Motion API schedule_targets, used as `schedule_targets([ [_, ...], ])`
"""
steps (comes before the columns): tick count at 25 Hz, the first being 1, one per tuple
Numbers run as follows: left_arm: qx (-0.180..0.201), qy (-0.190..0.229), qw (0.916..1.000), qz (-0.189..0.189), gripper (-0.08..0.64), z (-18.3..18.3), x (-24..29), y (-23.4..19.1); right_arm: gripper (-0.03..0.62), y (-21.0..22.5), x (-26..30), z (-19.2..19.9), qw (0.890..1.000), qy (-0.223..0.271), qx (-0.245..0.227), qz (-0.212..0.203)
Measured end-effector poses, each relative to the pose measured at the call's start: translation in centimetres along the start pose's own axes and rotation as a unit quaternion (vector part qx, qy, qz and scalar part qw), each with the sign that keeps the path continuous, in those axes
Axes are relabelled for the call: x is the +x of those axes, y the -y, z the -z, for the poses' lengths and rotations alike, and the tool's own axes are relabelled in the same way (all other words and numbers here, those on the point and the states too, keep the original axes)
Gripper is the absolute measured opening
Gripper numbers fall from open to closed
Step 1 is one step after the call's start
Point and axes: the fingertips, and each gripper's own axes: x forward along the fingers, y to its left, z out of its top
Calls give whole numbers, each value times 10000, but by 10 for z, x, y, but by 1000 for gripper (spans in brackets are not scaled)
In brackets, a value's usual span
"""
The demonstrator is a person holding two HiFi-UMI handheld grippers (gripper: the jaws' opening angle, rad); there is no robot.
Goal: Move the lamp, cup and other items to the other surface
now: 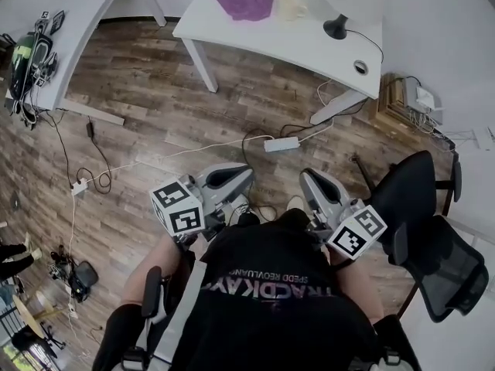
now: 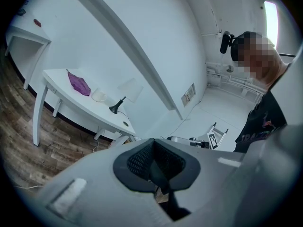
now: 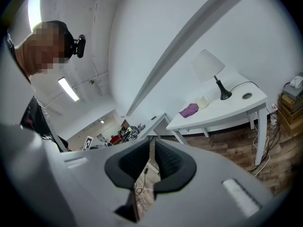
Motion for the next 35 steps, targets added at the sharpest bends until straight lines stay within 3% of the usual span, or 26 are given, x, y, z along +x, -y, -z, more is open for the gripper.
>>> schedule_targets([
  [7,-53,79,9999,-56,2,-18,11,-18,62,44,20,-30,9994,44,-95,338],
  [13,-145,486,9968,-615,2,-41,20,-46,108,150,50,-94,9926,203,-386,1131],
  [16,-203,672,9921,-1039,2,-53,26,-54,112,218,72,-130,9803,203,-1092,1632],
  [20,-438,933,9827,-1539,2,-61,39,-68,124,306,115,-174,9526,32,-2168,2134],
  [24,-668,1023,9743,-1893,3,-51,58,-71,133,389,158,-198,9370,-202,-2528,2400],
  [29,-904,1031,9657,-2207,2,-42,77,-76,168,446,203,-223,9418,-220,-2326,2418],
  [35,-1032,956,9611,-2379,3,-40,95,-76,195,463,241,-241,9499,-125,-2237,2182],
])
